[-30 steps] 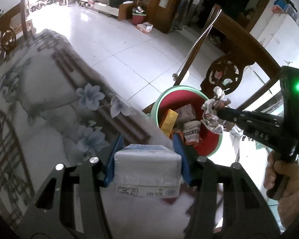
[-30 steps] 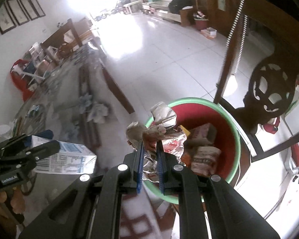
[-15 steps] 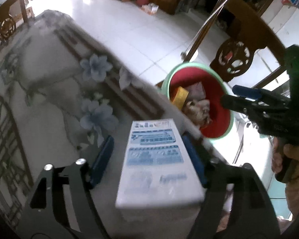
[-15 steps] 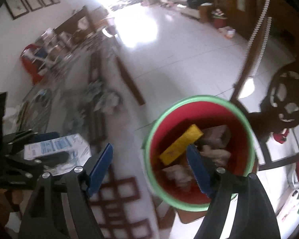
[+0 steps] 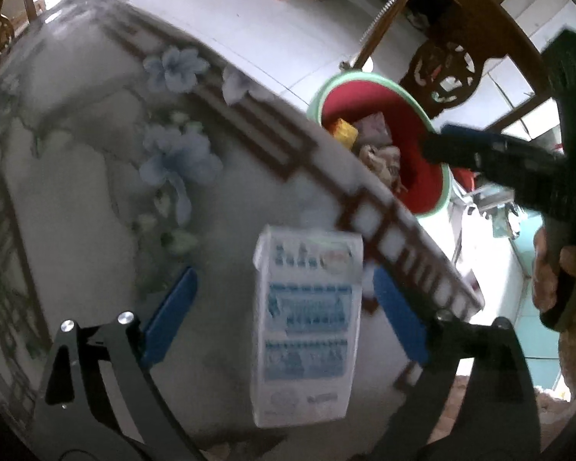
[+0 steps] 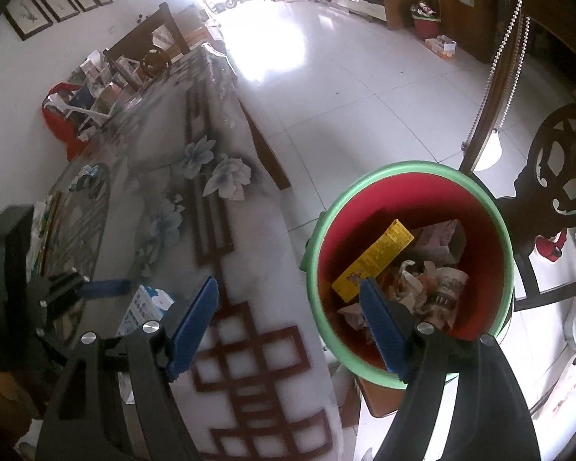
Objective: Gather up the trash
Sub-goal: 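Move the right tool back over the table while the left holds the milk carton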
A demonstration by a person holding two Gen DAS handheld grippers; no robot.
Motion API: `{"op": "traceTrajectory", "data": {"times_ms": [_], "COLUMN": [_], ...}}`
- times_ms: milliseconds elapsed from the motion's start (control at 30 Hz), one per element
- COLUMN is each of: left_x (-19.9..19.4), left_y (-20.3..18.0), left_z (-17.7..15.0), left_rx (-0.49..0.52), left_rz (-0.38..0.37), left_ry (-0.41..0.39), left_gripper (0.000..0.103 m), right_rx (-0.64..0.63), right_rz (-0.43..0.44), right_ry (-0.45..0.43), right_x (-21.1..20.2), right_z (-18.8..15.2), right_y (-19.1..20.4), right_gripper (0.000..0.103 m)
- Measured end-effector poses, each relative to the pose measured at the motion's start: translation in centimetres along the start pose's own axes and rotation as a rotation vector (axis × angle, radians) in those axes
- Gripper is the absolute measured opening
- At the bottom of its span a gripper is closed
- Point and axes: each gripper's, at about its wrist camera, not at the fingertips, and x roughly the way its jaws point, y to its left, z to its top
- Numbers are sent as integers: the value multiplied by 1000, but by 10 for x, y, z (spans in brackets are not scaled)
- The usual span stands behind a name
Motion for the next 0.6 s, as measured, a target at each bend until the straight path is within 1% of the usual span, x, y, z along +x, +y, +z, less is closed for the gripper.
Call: {"op": "traceTrajectory", "data": {"times_ms": [133, 167, 200, 233, 300, 400, 500, 600], "left_x": [2, 3, 3, 0, -10, -35, -61, -80], "left_y": [-3, -2, -1, 2, 10, 34, 73, 105], "left_z": [-14, -18, -21, -24, -29, -39, -56, -72], "left_rx": [-8, -7, -10, -16, -43, -96, -179, -249], "left_rz": [-24, -22, -23, -16, -12, 32, 76, 127], "left_ry": [8, 10, 15, 8, -21, -89, -139, -169], "left_gripper": [89, 83, 59, 54, 54, 54, 54, 54], "right_rx": [-15, -18, -23, -29, -52, -102, -165, -245], "right_rz": [-5, -5, -5, -4, 2, 22, 62, 114], "right_ry": [7, 8, 10, 11, 7, -2, -5, -1], "right_x": [3, 4, 5, 6, 7, 12, 26, 44], "right_z": [-1, -1, -1, 0, 4, 14, 28, 46], "right_y": [13, 15, 20, 24, 37, 65, 102, 148], "right_gripper": [73, 73, 73, 73, 73, 73, 73, 73]}}
